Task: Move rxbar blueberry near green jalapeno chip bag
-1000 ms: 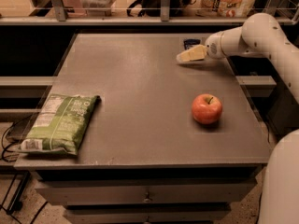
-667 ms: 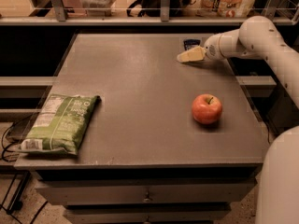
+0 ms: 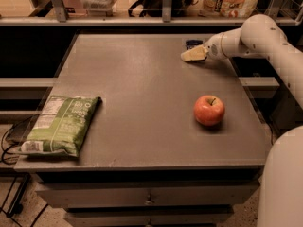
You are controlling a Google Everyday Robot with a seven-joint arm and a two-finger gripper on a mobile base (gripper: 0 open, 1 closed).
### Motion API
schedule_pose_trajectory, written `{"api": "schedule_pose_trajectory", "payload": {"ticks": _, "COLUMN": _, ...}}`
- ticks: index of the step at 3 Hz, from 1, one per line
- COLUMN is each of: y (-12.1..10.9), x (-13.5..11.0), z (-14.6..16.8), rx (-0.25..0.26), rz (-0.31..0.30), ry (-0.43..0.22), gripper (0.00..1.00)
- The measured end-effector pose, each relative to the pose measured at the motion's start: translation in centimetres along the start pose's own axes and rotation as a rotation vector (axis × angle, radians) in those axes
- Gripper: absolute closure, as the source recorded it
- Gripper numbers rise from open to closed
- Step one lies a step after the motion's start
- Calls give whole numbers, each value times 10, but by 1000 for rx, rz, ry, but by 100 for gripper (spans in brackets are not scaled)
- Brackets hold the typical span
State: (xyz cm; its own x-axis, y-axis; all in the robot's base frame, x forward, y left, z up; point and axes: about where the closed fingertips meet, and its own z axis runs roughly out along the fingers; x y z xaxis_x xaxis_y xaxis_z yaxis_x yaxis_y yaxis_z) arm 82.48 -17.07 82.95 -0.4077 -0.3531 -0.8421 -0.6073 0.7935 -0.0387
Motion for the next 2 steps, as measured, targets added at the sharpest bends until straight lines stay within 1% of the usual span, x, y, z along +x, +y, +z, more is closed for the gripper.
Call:
{"api": "schedule_pose_trajectory", "payload": {"ticks": 1, "y": 0, "x": -4, "z": -2, "rx": 0, "rz": 0, "ry": 0, "gripper": 87}}
{"api": "schedule_pose_trajectory", "payload": {"ticks": 2, "y": 0, "x": -6, "z": -4, "rx": 0, "rz": 0, "ry": 0, "gripper": 100}}
